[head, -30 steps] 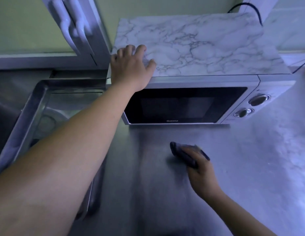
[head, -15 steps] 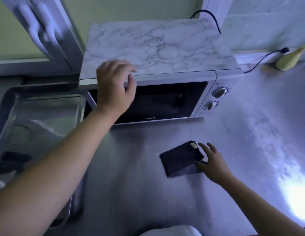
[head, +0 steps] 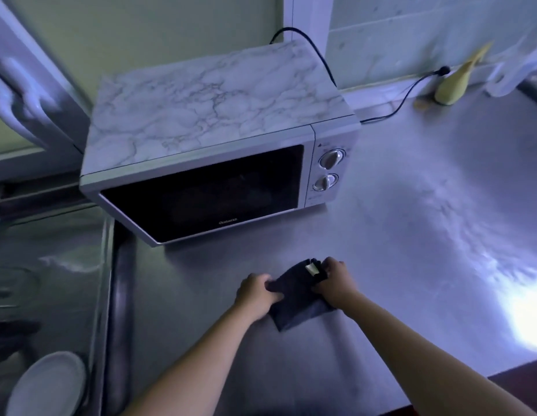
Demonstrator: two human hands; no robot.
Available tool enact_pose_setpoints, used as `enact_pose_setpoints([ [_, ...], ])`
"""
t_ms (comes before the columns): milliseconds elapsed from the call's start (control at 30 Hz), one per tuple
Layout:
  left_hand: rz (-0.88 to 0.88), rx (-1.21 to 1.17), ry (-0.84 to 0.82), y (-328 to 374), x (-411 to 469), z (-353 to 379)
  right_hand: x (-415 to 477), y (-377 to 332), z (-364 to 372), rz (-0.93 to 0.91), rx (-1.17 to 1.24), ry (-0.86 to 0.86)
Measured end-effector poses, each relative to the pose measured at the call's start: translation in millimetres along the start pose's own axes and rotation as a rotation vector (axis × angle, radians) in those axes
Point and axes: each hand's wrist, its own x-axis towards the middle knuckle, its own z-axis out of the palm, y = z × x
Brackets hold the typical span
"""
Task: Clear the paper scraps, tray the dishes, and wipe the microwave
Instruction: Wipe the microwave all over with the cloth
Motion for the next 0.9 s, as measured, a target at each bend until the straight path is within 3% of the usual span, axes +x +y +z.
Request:
enact_pose_setpoints([
  [67,0.046,-0.189,-0.051,8.3,-5.1,-8.8,-10.1,12.1,-7.8,-0.022,0.08,0.052],
  [167,0.169,-0.265,-0.06,38.5,-11.2,-30.7,-26.8,24.5,-27.1,-0.132,0.246,0.123],
  [333,0.454,-0.172,-0.099,121.1,-17.6,-75.8,-47.2,4.1,-52.4,-0.509,0.033,0.43],
  [500,0.497,-0.244,-0.106,198.5,-26.0,-127.8,-48.3,-52.3,-49.6,-0.881,0.044,0.672],
  [667,0.523,-0.14,-0.092,252.5,-15.9,-172.0,-7.5,-115.1,-62.5,-0.866,0.161,1.002],
  [900,0.515,-0.052,0.014,280.8,20.6,-208.7,39.8,-163.8,-59.5,-0.821,0.212,1.119],
])
